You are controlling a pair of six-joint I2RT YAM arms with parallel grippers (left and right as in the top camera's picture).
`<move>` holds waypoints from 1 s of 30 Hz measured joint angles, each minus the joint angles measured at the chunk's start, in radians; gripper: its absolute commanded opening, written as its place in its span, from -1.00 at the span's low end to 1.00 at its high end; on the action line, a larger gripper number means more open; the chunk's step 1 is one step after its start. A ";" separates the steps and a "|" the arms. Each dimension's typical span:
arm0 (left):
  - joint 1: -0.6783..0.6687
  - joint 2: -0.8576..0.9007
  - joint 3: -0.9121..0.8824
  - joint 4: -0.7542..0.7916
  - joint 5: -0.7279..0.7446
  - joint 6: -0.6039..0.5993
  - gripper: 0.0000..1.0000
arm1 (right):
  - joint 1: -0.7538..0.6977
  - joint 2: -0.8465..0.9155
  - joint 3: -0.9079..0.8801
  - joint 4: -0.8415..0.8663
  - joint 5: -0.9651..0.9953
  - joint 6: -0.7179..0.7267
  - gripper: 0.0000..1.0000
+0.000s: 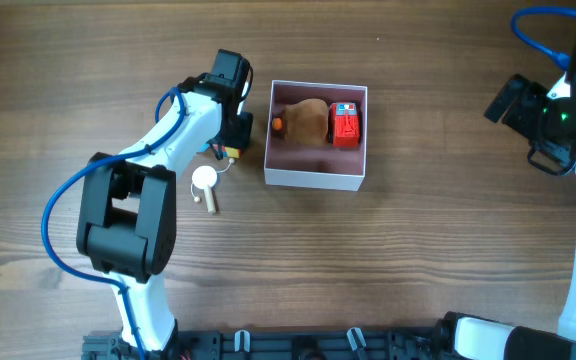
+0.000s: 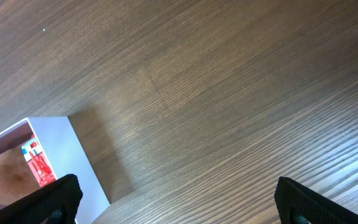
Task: Pack container
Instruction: 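Carry the Rubik's cube into the box's lower right corner, release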
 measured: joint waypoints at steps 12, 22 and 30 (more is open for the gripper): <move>-0.003 -0.056 0.201 -0.298 0.000 -0.040 -0.75 | 0.000 0.000 0.000 0.000 0.000 0.000 0.99; -0.195 -0.270 0.248 -0.303 0.020 -0.201 -0.88 | 0.000 0.000 0.000 0.000 0.000 0.000 1.00; -0.378 -0.215 0.248 -0.145 0.031 -0.330 -0.83 | 0.000 0.000 0.000 0.000 0.000 0.000 1.00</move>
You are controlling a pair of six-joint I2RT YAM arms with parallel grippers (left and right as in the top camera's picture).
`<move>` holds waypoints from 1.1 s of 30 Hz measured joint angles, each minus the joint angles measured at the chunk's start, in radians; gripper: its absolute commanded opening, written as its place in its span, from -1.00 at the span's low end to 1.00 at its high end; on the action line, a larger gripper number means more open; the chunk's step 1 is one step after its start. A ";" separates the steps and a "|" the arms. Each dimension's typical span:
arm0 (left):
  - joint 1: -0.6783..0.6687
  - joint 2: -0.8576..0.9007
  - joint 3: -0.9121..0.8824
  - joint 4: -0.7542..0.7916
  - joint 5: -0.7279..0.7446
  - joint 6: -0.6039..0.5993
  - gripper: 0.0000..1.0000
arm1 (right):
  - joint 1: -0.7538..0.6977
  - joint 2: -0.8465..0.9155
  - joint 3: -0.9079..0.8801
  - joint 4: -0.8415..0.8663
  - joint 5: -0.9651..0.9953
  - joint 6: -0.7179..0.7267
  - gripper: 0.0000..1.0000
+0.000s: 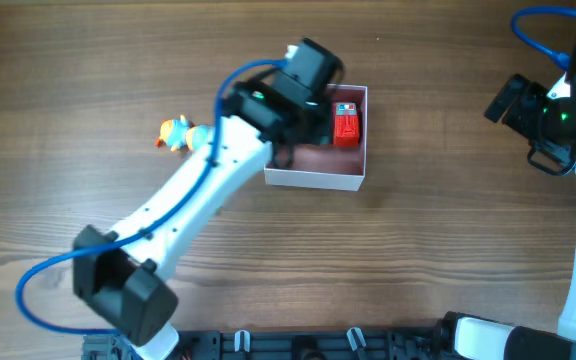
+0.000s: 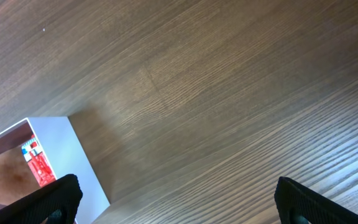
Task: Pack container
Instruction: 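Carry the Rubik's cube into the box's lower right corner, release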
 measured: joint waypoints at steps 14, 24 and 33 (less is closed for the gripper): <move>-0.114 0.230 0.000 0.085 -0.001 -0.109 -0.81 | 0.000 0.000 0.000 0.000 0.000 0.000 0.99; -0.143 0.251 0.000 0.086 0.000 -0.132 -0.31 | 0.000 0.000 0.000 0.000 0.000 0.000 1.00; -0.137 0.251 0.000 0.084 -0.008 -0.146 0.37 | 0.000 0.000 0.000 0.000 0.000 0.000 1.00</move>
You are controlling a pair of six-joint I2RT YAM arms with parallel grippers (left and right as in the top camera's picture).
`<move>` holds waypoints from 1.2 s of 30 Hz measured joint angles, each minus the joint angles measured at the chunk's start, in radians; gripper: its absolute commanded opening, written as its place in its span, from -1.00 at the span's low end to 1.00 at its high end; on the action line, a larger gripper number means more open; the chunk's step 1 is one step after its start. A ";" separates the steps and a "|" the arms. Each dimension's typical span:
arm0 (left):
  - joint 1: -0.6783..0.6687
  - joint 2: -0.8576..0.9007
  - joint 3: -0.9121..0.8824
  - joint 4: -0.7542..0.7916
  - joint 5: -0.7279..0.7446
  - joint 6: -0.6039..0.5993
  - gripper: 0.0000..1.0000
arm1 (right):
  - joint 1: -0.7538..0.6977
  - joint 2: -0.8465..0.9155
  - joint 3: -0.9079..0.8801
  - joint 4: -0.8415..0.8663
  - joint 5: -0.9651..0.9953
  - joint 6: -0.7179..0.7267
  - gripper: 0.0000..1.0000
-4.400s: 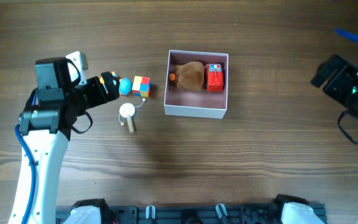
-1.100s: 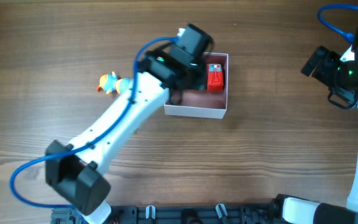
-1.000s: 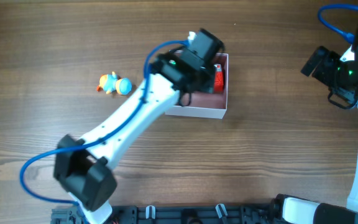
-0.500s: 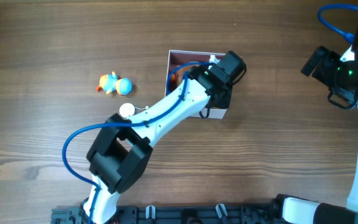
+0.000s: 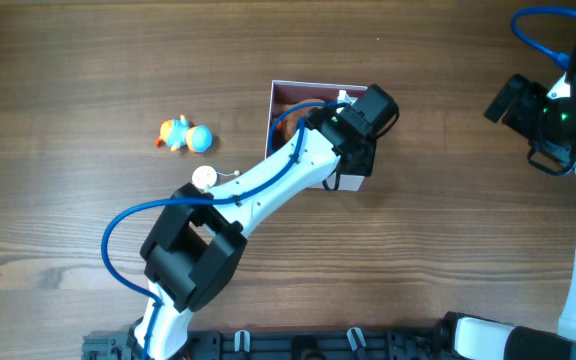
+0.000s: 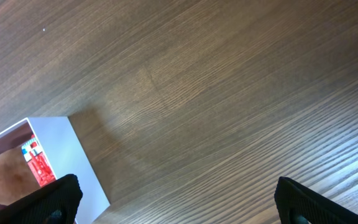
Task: Pack container
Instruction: 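Carry the Rubik's cube into the box's lower right corner, release, then move the left gripper to the caterpillar toy and grasp it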
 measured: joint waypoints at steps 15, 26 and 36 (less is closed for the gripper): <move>0.227 -0.323 0.051 -0.272 -0.162 0.053 0.77 | 0.000 0.000 0.000 0.000 0.000 0.000 0.99; 0.563 -0.277 -0.020 -0.298 -0.179 0.156 0.74 | 0.000 0.000 0.000 0.000 0.000 0.000 1.00; 0.578 -0.032 -0.077 -0.262 -0.156 0.237 0.73 | 0.000 0.000 0.000 0.000 0.000 0.000 1.00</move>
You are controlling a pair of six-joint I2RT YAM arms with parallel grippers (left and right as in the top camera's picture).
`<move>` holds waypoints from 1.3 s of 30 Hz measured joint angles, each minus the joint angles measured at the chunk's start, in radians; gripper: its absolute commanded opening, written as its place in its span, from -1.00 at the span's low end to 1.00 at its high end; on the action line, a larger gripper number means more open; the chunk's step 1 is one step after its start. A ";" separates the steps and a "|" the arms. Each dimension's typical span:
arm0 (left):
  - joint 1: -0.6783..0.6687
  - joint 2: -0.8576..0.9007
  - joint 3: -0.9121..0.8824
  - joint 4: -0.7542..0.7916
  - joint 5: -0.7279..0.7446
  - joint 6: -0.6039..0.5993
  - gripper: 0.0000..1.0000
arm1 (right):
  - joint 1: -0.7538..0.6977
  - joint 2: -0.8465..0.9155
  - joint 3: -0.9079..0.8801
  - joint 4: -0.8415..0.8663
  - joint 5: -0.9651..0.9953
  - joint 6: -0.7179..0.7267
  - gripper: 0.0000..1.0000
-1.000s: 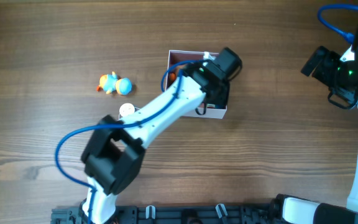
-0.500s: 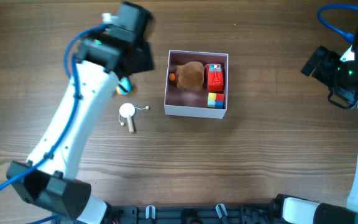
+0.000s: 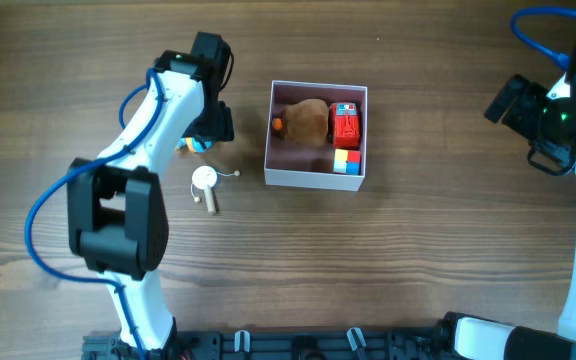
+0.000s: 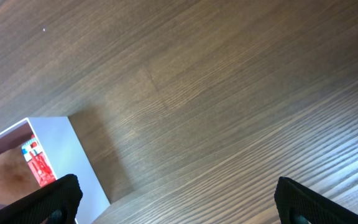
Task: Pack container
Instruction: 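Move the left gripper to the caterpillar toy and grasp it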
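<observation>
The white box (image 3: pixel 316 179) stands mid-table and shows in the right wrist view as a white box (image 4: pixel 73 155). Inside lie a brown lump (image 3: pixel 306 120), a red toy (image 3: pixel 345 125) and a yellow, blue and red block (image 3: pixel 345 161) in the front right corner. My left gripper (image 3: pixel 211 125) hangs left of the box, right over an orange and blue duck toy (image 3: pixel 194 144); its jaws are hidden from above. My right gripper (image 4: pixel 179 202) is held open over bare wood far to the right, with nothing between its fingers (image 4: pixel 58 198).
A white round piece with a short peg (image 3: pixel 205 183) lies on the table below the duck toy. The right arm's body (image 3: pixel 543 110) sits at the table's right edge. Wood shows between the box and the right arm.
My left gripper was over the box's front right corner and is now left of the box above the duck toy. The coloured block now shows in that corner. The right arm is unchanged.
My left gripper was first low beside the box's left wall, over a small coloured thing. Then it was over the box's far side, later over its front right corner. Now the coloured block lies there and the gripper is back on the left.
</observation>
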 measured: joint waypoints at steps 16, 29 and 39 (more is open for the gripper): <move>0.003 0.138 0.000 0.114 -0.014 0.037 0.08 | 0.000 0.001 0.000 -0.001 0.000 0.000 1.00; 0.003 0.132 0.000 0.055 -0.038 0.035 -0.92 | 0.000 0.001 0.000 -0.001 0.000 0.000 1.00; -0.082 -0.120 0.061 -0.084 -0.050 -0.035 -0.89 | 0.000 0.001 0.000 -0.001 0.000 0.000 0.99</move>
